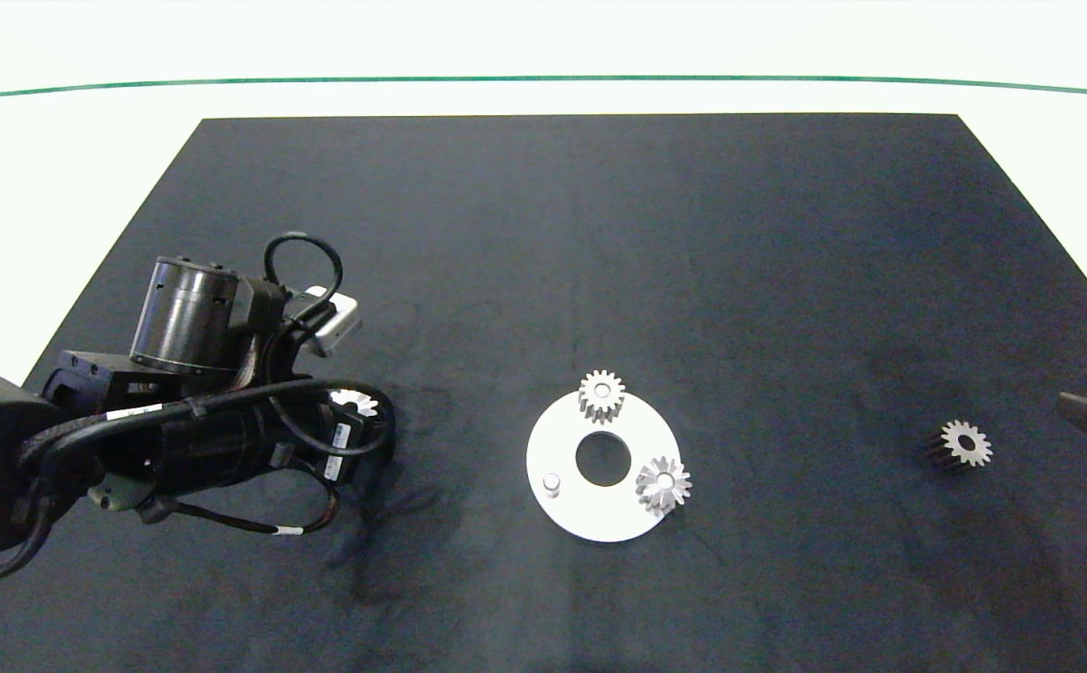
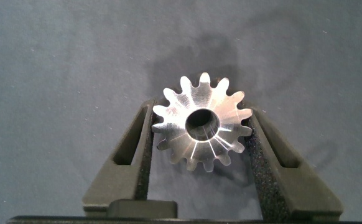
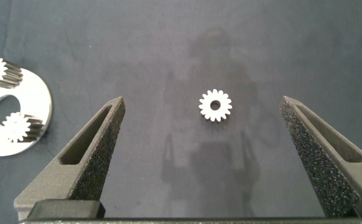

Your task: Remove an incorrectly installed larger gear and replace it with the correct smaller gear

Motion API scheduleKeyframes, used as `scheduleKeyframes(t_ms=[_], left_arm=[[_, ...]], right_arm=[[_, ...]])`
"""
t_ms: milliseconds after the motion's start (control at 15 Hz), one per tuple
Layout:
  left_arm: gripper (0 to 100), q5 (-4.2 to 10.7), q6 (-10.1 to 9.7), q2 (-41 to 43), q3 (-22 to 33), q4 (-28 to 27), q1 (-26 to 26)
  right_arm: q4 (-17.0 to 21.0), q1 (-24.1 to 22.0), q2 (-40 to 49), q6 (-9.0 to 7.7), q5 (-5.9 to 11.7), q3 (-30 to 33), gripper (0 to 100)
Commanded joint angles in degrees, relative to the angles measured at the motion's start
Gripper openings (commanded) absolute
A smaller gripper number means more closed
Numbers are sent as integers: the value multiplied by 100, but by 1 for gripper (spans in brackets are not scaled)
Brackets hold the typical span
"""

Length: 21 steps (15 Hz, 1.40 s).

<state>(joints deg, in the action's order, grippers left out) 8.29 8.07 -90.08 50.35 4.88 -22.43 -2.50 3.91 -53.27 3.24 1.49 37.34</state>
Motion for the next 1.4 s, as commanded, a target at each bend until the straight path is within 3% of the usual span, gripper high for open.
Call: scheduleKeyframes(t_ms=[67,600,933,1400], left_arm=[[100,6,2,16,-7,13,37],[100,-3,46,887,-236,-31,-16],[100,15,-7,1686,-473,-13,230],[100,15,37,2618,-605,-31,503]], right_arm=[[-5,4,-8,1,9,-16,100],[13,-172,-394,-34,18,-51,100],[13,-172,-1054,-412,-8,-157,100],[-304,-743,-1695,-430,-26,-421,100]])
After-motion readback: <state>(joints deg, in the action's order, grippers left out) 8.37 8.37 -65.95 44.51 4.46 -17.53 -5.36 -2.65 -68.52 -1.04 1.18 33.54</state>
